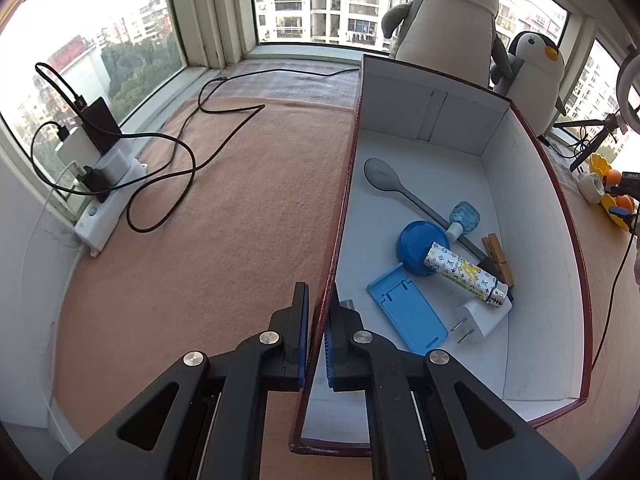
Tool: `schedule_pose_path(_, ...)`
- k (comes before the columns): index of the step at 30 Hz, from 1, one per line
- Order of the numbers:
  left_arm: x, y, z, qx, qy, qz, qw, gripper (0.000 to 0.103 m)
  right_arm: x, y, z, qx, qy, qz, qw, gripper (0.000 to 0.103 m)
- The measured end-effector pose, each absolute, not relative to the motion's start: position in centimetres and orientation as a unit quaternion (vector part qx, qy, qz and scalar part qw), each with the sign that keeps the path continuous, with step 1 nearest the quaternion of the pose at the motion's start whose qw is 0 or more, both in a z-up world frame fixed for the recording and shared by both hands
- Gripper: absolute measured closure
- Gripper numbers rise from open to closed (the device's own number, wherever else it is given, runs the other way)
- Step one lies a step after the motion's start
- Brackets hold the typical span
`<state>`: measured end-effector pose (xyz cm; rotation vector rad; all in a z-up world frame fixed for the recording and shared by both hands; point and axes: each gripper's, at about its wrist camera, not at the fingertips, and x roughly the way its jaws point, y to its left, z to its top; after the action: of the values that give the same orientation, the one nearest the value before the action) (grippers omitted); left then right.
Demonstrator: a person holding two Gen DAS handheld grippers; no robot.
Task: Organize rigid objects
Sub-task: 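Move the right gripper to the white round device and grasp it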
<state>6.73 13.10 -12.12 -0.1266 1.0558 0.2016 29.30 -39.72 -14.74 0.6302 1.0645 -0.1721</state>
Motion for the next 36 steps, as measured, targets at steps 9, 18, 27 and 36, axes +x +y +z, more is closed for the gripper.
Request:
schedule_pose_path(9,6.9,13.1,-12.1,-0.061,0.505,0.096,0.855,0.097,31.3,-40.6,-16.4,0.315,0.499,-0.107,0.801,0.071)
schedule_pose_path(18,7.0,13.2,-12.2,-0.06,0.507,0.095,0.854,0.097,32.6,-41.1,-17.3,0.323,0.502,-0.115,0.794,0.073)
schedule_pose_path(27,7.0,13.2,-12.2,-0.06,0.507,0.096,0.854,0.097,32.9,-40.8,-17.8,0.319,0.504,-0.116,0.794,0.079)
schedule_pose_path(36,7.1,13.2,-12.2,-0.06,0.512,0.091,0.852,0.097,31.9,-40.3,-17.5,0.302,0.501,-0.106,0.804,0.08)
